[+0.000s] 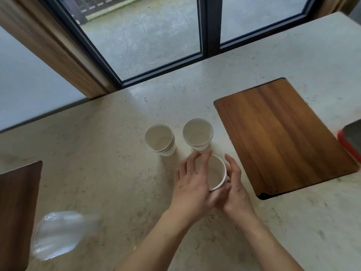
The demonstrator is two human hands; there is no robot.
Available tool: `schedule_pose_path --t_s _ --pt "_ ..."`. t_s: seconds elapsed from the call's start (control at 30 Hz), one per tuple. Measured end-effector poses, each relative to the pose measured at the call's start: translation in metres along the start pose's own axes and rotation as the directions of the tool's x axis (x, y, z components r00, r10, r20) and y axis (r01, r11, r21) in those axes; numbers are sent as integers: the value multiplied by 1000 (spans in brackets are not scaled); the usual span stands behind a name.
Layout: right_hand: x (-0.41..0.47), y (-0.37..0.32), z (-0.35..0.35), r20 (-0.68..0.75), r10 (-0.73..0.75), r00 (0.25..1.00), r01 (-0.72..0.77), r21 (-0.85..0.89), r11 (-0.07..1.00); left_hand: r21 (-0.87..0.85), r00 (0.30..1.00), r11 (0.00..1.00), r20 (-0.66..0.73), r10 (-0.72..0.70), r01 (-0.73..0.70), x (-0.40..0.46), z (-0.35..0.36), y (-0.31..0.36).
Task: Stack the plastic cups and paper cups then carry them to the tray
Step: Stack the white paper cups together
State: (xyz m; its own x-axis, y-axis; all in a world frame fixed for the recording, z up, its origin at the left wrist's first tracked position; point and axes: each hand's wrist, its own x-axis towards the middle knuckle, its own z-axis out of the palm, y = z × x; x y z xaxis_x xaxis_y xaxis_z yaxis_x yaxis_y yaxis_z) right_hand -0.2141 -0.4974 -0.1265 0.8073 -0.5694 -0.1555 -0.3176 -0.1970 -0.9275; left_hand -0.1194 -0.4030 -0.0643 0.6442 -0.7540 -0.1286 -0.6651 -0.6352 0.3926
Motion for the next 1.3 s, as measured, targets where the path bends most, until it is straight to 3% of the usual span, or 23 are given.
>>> schedule_pose_path --t_s 0.07,0.13,0.2,0.27,0.33,0.43,0.6,0.7,0.83,0.93,1.03,1.17,1.23,1.3 --pt "-5 4 -2 -17 -19 1000 19 43 999 -30 992 1000 123 4 0 -1 5 -6" --pt "-5 4 -4 -65 -29 997 33 66 997 -128 991 992 128 37 -20 6 -1 -9" --pt "-6 3 -7 -103 -36 994 43 66 997 -183 998 982 -61 31 -41 26 -15 -12" --pt "-7 2 -14 -133 -40 990 52 86 995 -92 976 995 -219 22 -43 58 -29 -15" --pt "-4 0 -23 -184 -46 982 64 95 993 66 992 998 -124 18 -10 91 -38 -20" --pt "4 -13 -39 -275 -71 959 105 114 988 144 997 989 67 -25 15 112 -30 -27" --pt "18 -42 -59 -359 -71 931 145 183 972 38 1000 999 -30 0 1 95 -12 -36" --pt "33 -53 -56 -287 -84 954 146 203 968 -69 999 998 -50 1 -4 78 -5 -37" --pt "58 -56 -33 -47 -103 994 96 -137 986 -320 996 946 -52 -67 47 62 1 -38" --pt "66 -51 -20 47 -71 996 79 -210 974 -472 990 880 -95 -101 45 45 4 -48" --pt "72 -49 -18 71 -73 995 90 -275 957 -395 969 917 -202 -142 52 20 2 -63" --pt "76 -58 -15 77 -103 992 125 -410 903 -247 861 967 -504 -77 -58 12 -21 -85" --pt "80 -66 -13 97 -134 986 166 -565 808 -177 886 982 -444 -133 59 31 -33 -99" --pt "85 -72 -10 162 -130 978 208 -732 649 -150 931 963 -259 -258 225 51 -40 -111"
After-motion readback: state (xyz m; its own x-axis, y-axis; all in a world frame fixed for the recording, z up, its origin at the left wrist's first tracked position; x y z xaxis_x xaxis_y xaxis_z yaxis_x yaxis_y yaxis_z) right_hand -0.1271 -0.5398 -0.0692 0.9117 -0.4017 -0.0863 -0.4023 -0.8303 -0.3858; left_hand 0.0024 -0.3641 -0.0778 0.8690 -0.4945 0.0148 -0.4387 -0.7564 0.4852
